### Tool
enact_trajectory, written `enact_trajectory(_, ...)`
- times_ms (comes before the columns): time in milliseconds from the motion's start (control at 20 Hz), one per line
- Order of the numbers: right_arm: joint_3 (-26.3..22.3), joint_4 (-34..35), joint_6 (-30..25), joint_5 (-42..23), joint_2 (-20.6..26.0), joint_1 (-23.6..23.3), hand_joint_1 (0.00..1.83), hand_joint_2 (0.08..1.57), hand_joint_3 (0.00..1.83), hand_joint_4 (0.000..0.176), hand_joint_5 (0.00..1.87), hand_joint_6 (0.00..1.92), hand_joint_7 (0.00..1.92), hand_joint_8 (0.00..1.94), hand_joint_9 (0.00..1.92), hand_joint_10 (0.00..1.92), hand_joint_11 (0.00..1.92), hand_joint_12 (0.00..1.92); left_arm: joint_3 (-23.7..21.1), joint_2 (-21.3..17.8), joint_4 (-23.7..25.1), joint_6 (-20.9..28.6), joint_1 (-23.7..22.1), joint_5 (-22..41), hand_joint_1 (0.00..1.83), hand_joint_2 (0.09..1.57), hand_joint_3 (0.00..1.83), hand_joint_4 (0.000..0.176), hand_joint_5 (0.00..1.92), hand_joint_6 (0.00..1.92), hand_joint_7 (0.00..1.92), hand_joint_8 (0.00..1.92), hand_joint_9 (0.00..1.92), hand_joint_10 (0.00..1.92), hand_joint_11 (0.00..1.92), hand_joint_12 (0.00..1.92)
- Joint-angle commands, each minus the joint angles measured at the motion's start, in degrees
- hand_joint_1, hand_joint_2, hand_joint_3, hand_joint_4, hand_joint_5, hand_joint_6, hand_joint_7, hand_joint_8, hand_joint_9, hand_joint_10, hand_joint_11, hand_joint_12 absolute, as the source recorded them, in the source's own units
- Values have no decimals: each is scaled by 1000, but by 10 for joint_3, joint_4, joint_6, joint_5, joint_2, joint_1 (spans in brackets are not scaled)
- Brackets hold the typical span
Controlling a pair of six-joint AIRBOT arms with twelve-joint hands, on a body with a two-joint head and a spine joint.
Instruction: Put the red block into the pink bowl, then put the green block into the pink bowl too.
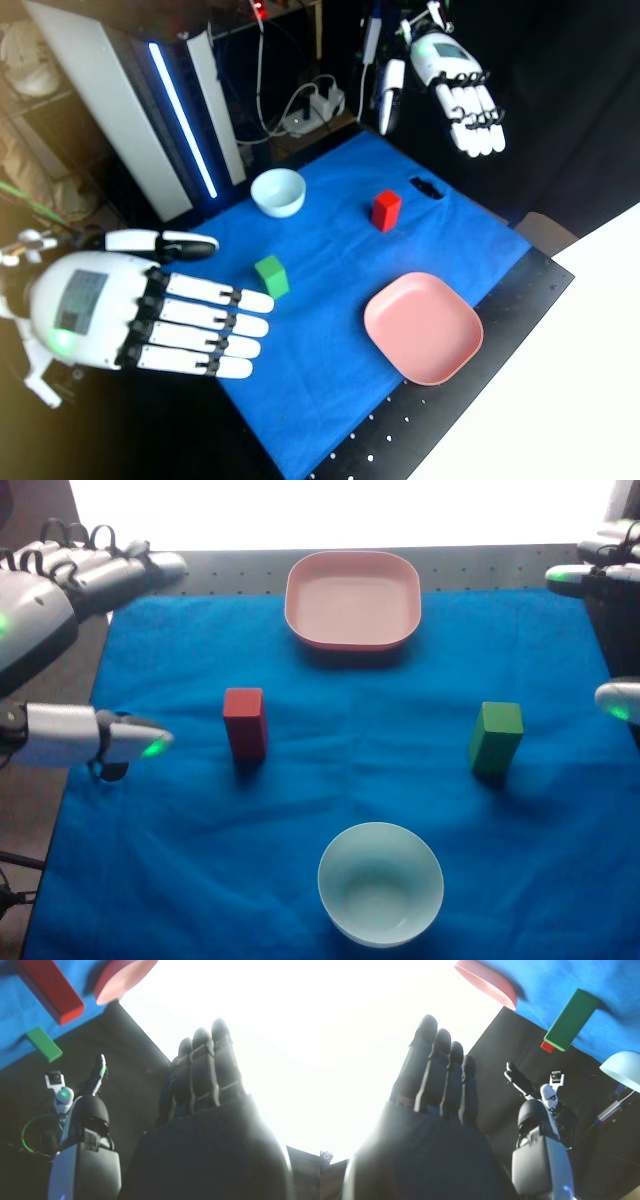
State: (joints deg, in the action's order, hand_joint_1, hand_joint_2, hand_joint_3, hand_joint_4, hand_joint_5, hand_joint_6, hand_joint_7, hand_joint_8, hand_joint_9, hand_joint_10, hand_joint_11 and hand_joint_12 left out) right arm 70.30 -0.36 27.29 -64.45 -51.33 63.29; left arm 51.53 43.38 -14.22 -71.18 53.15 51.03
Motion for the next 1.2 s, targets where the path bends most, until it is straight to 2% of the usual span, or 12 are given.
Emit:
enact_trajectory(0,4,18,-3,-67,0,-9,424,1096,18,175,253,4,94,2,8,1,0,0,2,2,3,2,-6,64,794,895,4,95,192,2,142,4,125,8,0,416)
enact_trajectory(250,5,18,-3,-67,-2,-9,406,1106,7,176,241,0,83,1,0,0,0,0,4,5,5,2,-9,60,758,886,0,117,165,1,90,1,81,2,0,345)
enact_trajectory(350,6,18,-3,-67,-2,-8,450,1100,1,176,257,6,91,4,2,1,0,0,18,23,15,2,-29,33,789,879,0,85,172,5,81,8,47,10,0,222)
enact_trajectory(450,7,18,-3,-67,-3,-8,455,1099,0,169,264,5,106,7,13,4,0,0,43,58,31,2,-62,-10,847,886,2,101,172,1,83,5,39,6,25,109)
enact_trajectory(500,7,17,-3,-67,-4,-8,454,1100,1,174,263,4,107,6,12,3,0,0,52,70,36,2,-73,-22,841,887,2,128,171,0,76,1,32,2,18,108)
enact_trajectory(600,8,16,-3,-67,-4,-8,464,1097,0,176,258,1,82,0,1,0,0,0,73,97,44,2,-99,-49,792,845,0,148,165,0,129,2,128,4,3,462)
enact_trajectory(700,10,16,-3,-67,-5,-8,428,1105,3,176,240,0,78,2,0,0,0,0,94,122,46,2,-122,-78,848,833,0,117,192,4,219,7,291,21,153,596)
enact_trajectory(750,10,16,-3,-67,-6,-8,443,1103,2,176,241,1,82,4,0,0,0,0,101,129,46,2,-126,-86,908,825,0,121,213,2,255,4,359,17,220,640)
enact_trajectory(800,11,16,-3,-67,-6,-8,434,1107,3,176,242,1,85,4,0,0,0,0,107,137,46,3,-129,-92,952,828,0,157,225,0,330,1,488,21,292,725)
enact_trajectory(850,11,16,-3,-67,-6,-8,448,1108,2,176,247,3,84,3,0,0,0,0,115,145,43,3,-131,-97,956,832,1,156,249,8,367,8,541,30,341,760)
enact_trajectory(1050,13,15,-3,-67,-6,-8,351,1120,5,166,282,9,108,6,37,11,0,0,127,158,37,4,-134,-108,1013,861,0,75,539,6,672,8,820,18,506,801)
enact_trajectory(1150,13,15,-3,-67,-7,-9,324,1130,6,168,280,5,107,3,39,8,0,0,131,161,33,4,-134,-111,1010,864,1,67,559,1,710,2,858,14,454,847)
